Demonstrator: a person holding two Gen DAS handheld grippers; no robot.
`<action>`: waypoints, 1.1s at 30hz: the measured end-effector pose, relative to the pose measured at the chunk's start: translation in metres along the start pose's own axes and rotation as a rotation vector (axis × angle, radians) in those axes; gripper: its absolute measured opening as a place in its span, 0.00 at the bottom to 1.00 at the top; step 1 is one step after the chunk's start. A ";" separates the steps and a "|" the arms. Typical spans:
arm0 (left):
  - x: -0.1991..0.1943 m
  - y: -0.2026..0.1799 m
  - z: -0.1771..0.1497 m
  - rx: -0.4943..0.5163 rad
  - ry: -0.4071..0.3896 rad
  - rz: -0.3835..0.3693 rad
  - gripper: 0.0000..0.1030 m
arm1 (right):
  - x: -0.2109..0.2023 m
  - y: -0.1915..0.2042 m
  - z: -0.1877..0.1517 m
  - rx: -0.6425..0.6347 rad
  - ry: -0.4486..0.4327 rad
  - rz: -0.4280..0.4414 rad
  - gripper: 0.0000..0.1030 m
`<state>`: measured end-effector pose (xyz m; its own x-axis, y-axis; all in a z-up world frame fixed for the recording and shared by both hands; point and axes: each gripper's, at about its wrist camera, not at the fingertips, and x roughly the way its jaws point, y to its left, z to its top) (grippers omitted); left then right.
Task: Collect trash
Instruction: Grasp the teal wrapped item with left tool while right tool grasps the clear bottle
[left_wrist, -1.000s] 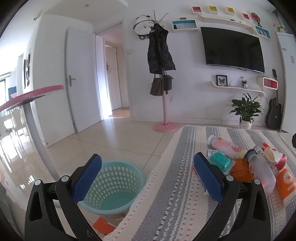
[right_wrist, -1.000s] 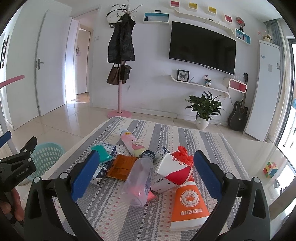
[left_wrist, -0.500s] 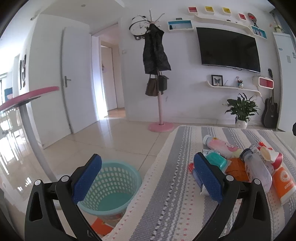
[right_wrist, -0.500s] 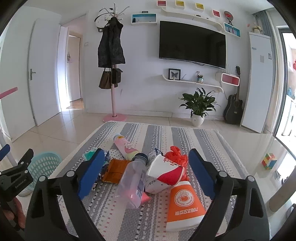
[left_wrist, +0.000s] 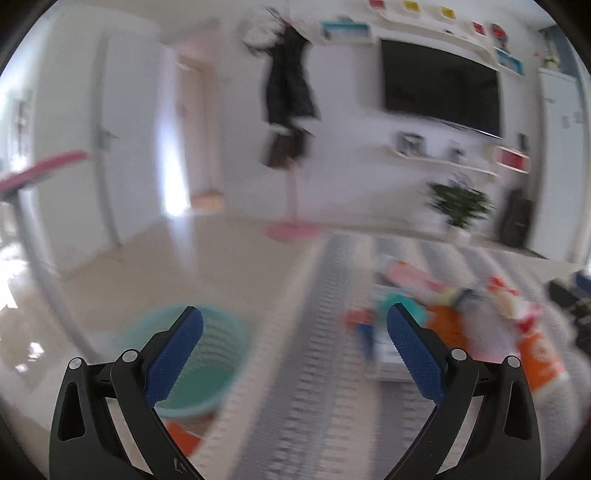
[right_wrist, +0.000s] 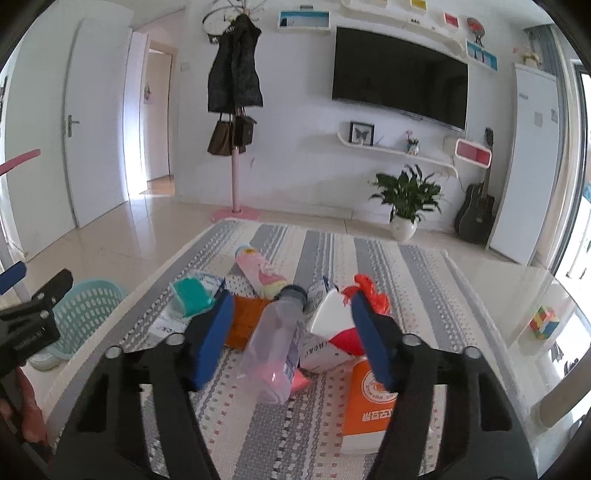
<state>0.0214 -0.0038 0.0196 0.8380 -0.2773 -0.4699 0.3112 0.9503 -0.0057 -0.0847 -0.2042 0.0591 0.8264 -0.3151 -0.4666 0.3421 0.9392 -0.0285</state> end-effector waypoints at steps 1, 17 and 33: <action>0.006 -0.003 0.004 0.001 0.039 -0.057 0.92 | 0.004 -0.001 -0.001 0.004 0.015 0.002 0.54; 0.155 -0.054 0.022 0.035 0.380 -0.339 0.80 | 0.044 -0.012 -0.003 0.066 0.173 0.031 0.54; 0.168 -0.054 0.013 0.077 0.394 -0.350 0.45 | 0.111 0.002 -0.010 0.157 0.354 0.034 0.62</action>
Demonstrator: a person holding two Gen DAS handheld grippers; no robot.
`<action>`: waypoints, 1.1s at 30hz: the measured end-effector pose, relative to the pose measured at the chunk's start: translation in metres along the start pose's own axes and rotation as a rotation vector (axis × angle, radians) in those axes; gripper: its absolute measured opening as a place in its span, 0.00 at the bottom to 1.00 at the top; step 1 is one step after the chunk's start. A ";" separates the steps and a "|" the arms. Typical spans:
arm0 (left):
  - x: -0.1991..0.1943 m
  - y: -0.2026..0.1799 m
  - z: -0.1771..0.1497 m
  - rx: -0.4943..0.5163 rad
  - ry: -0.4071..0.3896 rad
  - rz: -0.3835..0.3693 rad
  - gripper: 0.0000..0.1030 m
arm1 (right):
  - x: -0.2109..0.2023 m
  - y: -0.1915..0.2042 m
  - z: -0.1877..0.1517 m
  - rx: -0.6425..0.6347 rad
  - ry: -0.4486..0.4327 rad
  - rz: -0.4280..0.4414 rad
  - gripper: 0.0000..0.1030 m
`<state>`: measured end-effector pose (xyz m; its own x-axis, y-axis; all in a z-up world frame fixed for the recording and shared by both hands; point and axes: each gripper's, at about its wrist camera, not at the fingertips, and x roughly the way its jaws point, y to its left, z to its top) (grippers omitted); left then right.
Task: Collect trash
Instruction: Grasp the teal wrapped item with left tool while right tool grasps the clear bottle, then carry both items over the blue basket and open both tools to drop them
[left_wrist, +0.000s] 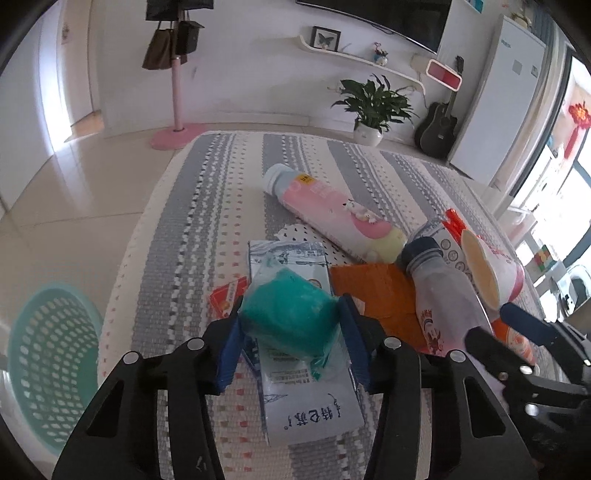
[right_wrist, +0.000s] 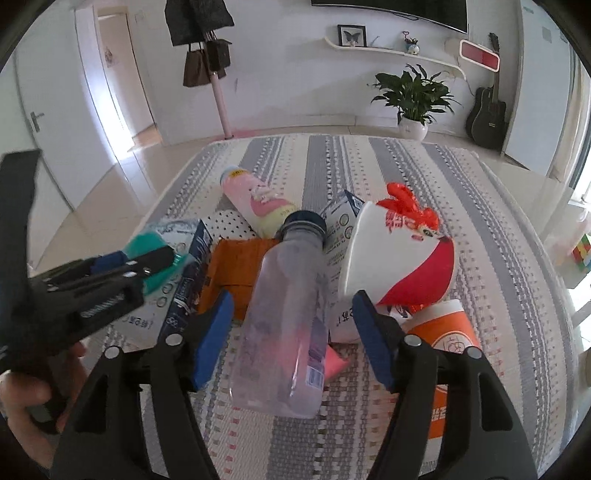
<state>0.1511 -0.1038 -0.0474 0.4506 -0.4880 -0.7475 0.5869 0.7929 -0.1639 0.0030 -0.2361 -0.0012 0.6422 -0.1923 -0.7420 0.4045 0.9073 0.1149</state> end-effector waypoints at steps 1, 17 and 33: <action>-0.003 0.001 0.000 -0.005 -0.005 -0.004 0.45 | 0.002 0.000 -0.001 0.001 0.006 -0.009 0.62; -0.065 0.063 -0.005 -0.055 -0.119 0.023 0.44 | 0.042 0.010 0.006 -0.029 0.152 -0.107 0.43; -0.166 0.249 -0.035 -0.303 -0.231 0.173 0.44 | -0.066 0.157 0.048 -0.164 -0.119 0.275 0.42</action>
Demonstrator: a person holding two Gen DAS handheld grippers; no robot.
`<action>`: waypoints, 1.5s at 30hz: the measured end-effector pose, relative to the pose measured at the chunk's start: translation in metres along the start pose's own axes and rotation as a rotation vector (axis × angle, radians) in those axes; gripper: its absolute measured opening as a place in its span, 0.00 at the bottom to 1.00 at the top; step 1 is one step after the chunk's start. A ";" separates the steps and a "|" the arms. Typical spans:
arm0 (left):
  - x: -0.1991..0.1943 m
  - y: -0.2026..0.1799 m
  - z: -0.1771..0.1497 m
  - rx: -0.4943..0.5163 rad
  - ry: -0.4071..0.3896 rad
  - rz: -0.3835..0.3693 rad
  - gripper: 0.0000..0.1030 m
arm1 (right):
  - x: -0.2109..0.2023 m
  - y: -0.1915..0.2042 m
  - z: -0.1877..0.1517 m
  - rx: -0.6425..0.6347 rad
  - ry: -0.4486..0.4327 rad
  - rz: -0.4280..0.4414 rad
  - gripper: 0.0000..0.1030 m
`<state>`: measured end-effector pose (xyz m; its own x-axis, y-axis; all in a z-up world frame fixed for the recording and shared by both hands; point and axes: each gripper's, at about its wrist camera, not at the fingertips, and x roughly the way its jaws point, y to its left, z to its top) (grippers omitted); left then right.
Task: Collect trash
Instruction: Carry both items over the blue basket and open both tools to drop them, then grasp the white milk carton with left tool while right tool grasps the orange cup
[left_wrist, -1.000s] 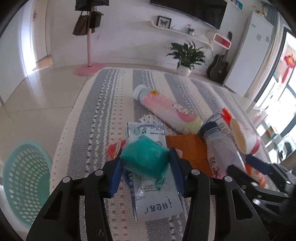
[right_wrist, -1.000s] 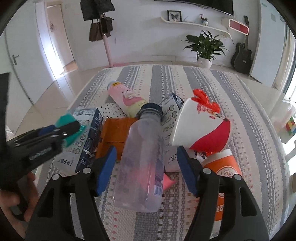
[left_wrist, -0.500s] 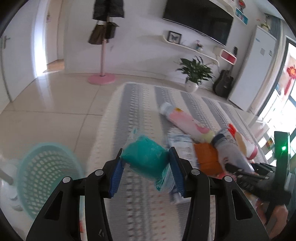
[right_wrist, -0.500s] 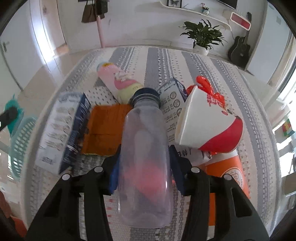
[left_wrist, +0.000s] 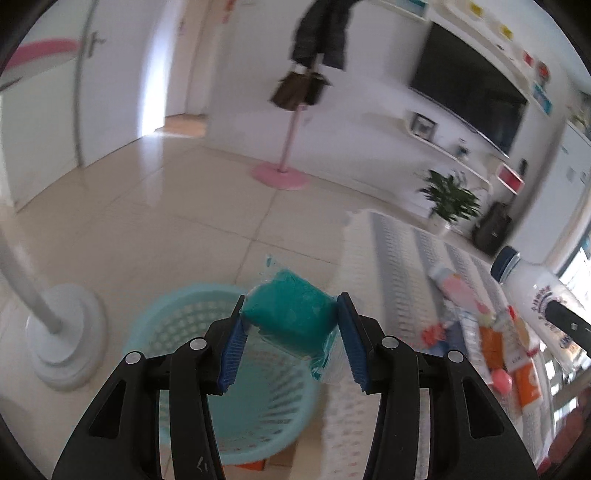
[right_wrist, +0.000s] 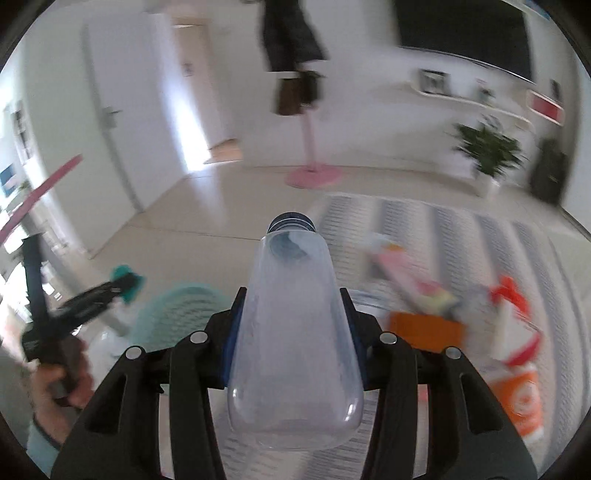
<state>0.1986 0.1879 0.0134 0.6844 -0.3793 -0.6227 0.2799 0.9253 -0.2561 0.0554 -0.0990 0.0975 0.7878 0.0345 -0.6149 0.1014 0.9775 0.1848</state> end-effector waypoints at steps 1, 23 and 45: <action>0.000 0.007 0.000 -0.013 0.003 0.006 0.44 | 0.007 0.018 0.002 -0.021 0.005 0.026 0.42; 0.086 0.108 -0.054 -0.270 0.440 0.112 0.53 | 0.198 0.135 -0.075 0.050 0.410 0.018 0.43; 0.017 -0.021 -0.003 -0.109 0.117 -0.026 0.59 | 0.069 0.052 -0.051 0.087 0.149 0.063 0.49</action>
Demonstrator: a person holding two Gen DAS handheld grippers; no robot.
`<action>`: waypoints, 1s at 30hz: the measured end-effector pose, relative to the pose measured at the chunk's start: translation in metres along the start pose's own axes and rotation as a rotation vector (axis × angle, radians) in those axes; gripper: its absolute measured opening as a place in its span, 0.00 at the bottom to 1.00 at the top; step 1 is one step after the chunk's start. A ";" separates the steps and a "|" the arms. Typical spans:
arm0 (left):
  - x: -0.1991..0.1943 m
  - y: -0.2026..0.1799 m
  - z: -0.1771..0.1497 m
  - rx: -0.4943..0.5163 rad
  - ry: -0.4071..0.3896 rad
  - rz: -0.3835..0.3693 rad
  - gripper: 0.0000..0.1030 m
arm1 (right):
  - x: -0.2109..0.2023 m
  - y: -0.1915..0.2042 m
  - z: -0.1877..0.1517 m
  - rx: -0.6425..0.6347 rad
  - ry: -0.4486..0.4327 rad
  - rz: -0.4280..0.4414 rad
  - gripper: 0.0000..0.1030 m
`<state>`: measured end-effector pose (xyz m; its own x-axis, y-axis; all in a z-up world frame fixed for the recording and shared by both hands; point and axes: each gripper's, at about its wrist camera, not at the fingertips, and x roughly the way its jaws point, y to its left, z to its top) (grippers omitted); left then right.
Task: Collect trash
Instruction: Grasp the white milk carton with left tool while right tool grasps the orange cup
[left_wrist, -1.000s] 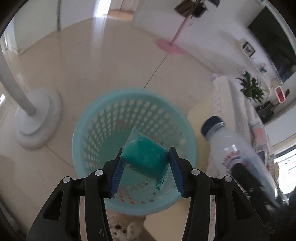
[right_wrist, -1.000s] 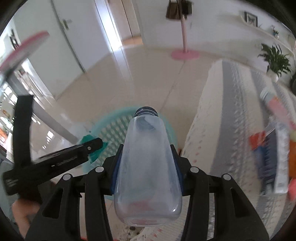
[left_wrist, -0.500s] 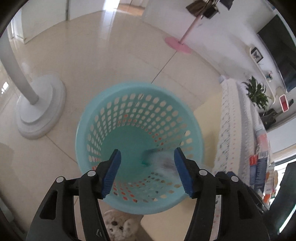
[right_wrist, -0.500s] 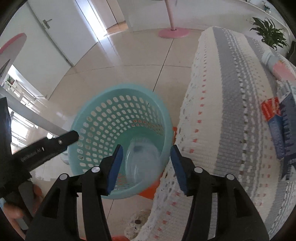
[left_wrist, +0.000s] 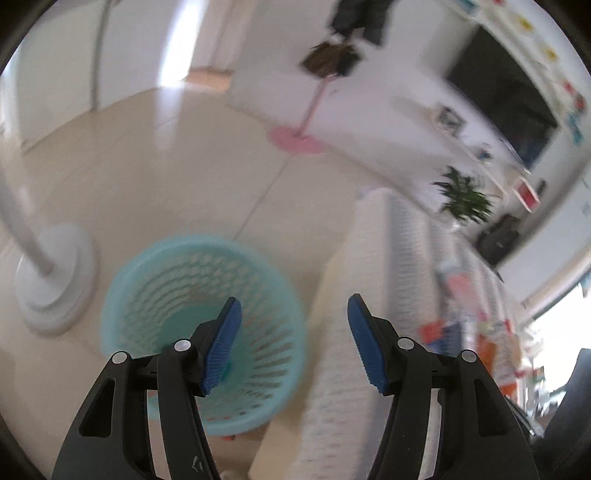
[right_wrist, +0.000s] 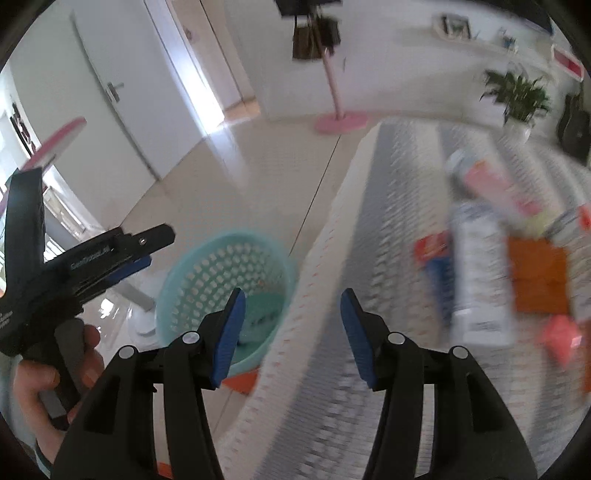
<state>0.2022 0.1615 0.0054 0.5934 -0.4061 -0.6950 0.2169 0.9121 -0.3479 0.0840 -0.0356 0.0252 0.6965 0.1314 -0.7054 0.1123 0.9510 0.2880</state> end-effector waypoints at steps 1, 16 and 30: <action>0.000 -0.016 -0.002 0.027 -0.009 -0.009 0.62 | -0.012 -0.007 0.002 -0.004 -0.022 -0.006 0.49; 0.064 -0.233 -0.087 0.440 0.075 -0.089 0.82 | -0.135 -0.203 0.003 0.094 -0.190 -0.360 0.53; 0.123 -0.253 -0.111 0.480 0.173 0.064 0.81 | -0.106 -0.320 -0.048 0.242 0.013 -0.435 0.70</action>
<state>0.1344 -0.1258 -0.0621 0.4892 -0.3148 -0.8134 0.5398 0.8418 -0.0012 -0.0599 -0.3403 -0.0237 0.5400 -0.2582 -0.8011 0.5528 0.8265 0.1063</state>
